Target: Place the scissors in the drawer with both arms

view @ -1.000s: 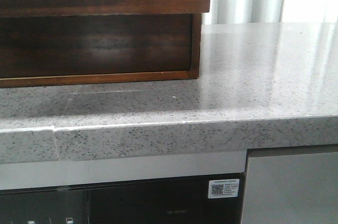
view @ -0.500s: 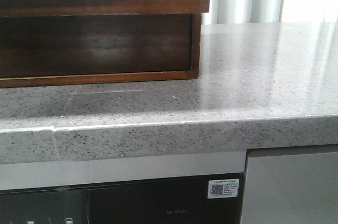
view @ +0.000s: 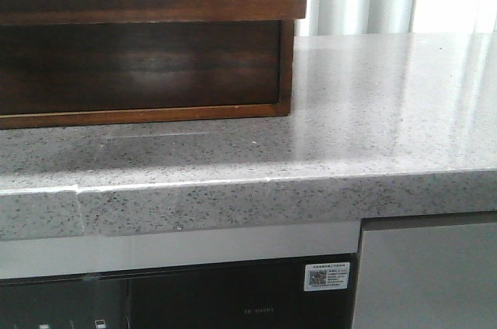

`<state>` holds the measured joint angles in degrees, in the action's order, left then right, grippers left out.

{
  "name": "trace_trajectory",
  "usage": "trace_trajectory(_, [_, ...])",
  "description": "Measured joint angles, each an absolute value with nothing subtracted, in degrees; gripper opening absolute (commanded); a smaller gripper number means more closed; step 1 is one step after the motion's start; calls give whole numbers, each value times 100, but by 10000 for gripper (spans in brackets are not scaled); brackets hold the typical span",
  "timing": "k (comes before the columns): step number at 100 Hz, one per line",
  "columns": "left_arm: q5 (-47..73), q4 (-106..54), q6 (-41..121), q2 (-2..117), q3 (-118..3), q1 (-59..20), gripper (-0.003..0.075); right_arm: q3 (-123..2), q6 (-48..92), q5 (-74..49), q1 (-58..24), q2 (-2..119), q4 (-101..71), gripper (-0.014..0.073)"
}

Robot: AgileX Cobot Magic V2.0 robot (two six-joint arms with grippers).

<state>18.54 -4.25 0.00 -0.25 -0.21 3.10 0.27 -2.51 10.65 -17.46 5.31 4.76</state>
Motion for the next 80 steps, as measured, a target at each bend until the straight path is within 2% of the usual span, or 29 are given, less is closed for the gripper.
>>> trace_trajectory(19, [1854, -425, 0, -25, -21, 310, -20, 71, -1152, 1120, -747, 156, 891, -66])
trace_trajectory(42, [1854, -425, 0, -25, -21, 310, -20, 71, -1339, 738, 170, 34, 1017, -66])
trace_trajectory(60, [1854, -425, 0, -25, -21, 310, -20, 71, -1363, -350, 594, -52, 1057, -66])
trace_trajectory(80, [1854, -425, 0, -25, -21, 310, -20, 71, -1101, -1472, 661, -52, 965, -66])
